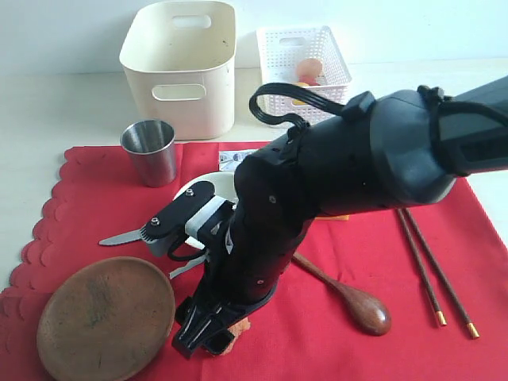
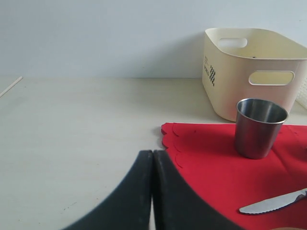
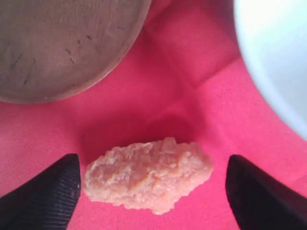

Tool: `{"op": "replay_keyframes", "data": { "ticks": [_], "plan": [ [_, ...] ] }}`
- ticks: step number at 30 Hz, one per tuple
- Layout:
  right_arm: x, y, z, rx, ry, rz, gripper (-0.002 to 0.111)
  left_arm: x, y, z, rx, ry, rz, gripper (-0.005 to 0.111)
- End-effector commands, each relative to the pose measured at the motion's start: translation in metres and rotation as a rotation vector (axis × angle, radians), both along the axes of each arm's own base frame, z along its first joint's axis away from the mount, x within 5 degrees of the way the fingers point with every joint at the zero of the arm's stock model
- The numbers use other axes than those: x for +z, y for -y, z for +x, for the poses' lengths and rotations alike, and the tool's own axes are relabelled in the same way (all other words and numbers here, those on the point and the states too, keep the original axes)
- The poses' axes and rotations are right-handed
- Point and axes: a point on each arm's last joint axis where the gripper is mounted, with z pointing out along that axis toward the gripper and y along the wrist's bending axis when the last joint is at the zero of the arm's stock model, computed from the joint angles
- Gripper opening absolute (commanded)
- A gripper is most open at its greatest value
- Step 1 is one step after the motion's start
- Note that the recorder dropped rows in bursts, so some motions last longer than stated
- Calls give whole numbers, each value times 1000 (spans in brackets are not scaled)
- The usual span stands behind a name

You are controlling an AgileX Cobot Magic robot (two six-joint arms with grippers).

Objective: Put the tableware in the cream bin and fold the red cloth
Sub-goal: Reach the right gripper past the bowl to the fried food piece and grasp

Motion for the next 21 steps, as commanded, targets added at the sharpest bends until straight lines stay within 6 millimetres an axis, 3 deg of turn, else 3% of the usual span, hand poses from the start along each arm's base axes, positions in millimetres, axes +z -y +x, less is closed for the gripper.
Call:
{"op": "replay_keyframes", "data": {
  "ticks": [1, 12, 21],
  "plan": [
    [-9, -1, 0, 0, 1, -10, 78, 2, 0, 0, -4, 15, -1, 3],
    [-20, -2, 1, 12, 1, -27, 77, 2, 0, 0, -4, 15, -1, 3],
    [-20, -2, 1, 11, 0, -27, 47, 2, 0, 0, -4, 15, -1, 3]
  ]
}}
